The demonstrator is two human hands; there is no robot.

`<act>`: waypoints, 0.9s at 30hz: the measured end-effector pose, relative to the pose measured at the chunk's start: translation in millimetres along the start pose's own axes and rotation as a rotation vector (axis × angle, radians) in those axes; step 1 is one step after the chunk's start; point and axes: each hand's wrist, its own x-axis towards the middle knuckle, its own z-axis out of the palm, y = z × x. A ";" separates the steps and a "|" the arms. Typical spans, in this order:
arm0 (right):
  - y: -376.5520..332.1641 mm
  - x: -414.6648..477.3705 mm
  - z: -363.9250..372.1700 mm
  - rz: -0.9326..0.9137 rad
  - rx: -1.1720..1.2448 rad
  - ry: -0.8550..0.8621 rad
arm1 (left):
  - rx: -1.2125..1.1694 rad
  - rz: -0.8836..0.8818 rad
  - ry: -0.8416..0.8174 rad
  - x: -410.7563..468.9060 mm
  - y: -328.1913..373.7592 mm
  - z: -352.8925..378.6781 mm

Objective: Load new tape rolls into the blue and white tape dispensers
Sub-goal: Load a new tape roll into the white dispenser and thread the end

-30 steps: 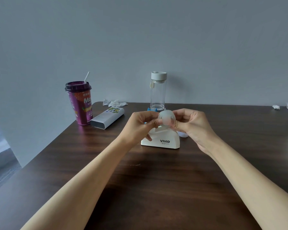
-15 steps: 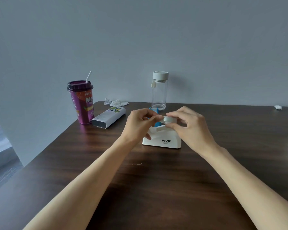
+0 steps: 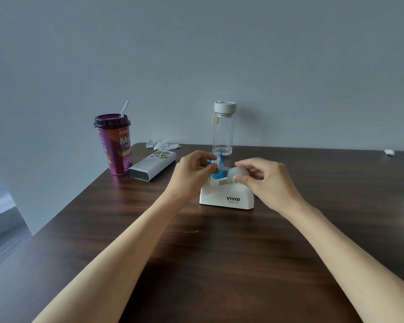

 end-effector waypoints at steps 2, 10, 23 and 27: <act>1.0 -0.2 0.3 -0.021 -0.043 -0.026 | 0.009 0.002 0.007 0.7 -0.1 -0.4; 4.9 1.6 -1.4 -0.111 -0.110 0.069 | 0.101 0.000 0.066 3.6 -4.2 -3.5; 1.7 -2.0 6.9 -0.118 -0.069 0.028 | 0.243 -0.001 0.165 8.5 -12.9 -21.4; 2.9 -2.1 4.9 -0.128 -0.034 0.088 | 0.399 -0.021 0.150 10.9 -21.9 -28.8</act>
